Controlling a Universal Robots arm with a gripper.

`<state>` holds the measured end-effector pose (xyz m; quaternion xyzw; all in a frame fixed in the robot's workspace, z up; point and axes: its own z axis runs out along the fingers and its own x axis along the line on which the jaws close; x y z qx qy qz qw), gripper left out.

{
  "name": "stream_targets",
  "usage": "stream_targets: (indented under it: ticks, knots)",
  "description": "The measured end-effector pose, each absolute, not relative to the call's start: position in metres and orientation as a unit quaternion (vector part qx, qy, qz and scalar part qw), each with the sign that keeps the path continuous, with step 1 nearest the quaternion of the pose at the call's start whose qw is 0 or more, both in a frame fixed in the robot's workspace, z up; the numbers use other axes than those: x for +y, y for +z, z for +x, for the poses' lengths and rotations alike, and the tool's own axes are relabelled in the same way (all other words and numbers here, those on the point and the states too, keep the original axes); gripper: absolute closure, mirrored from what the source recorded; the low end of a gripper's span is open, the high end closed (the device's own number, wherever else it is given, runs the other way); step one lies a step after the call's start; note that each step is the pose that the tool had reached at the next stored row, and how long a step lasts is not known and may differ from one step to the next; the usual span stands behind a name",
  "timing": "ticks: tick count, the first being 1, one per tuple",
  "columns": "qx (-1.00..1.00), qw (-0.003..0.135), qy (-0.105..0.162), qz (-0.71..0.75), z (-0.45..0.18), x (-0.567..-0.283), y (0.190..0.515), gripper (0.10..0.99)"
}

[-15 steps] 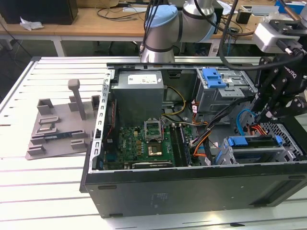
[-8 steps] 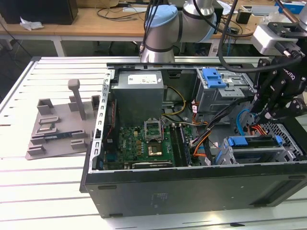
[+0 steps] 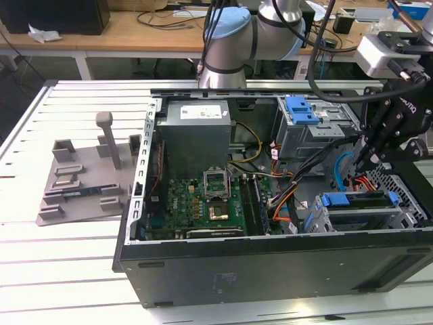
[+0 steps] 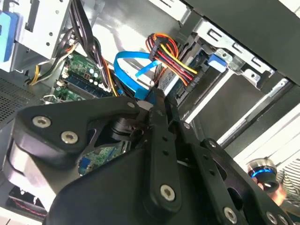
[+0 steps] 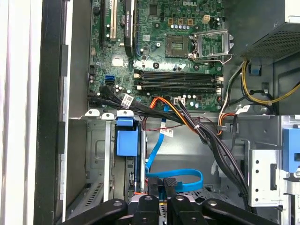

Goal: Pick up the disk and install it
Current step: 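Insert the second disk wire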

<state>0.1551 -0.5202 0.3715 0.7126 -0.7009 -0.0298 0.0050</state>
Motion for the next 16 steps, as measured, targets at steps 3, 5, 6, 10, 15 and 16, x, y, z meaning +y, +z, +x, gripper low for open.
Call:
stream_targets:
  ticks: [3,5,6,10,15,16]
  knots:
    - [-0.701,0.006,-0.029,0.713,0.155,-0.532,0.370,0.925]
    - [-0.701,0.006,-0.029,0.713,0.155,-0.537,0.367,0.925]
    - [-0.701,0.006,-0.029,0.713,0.155,-0.539,0.364,0.925]
    - [-0.701,0.006,-0.029,0.713,0.155,-0.542,0.357,0.925]
    - [-0.701,0.006,-0.029,0.713,0.156,-0.546,0.349,0.925]
    - [-0.701,0.006,-0.029,0.713,0.156,-0.547,0.349,0.925]
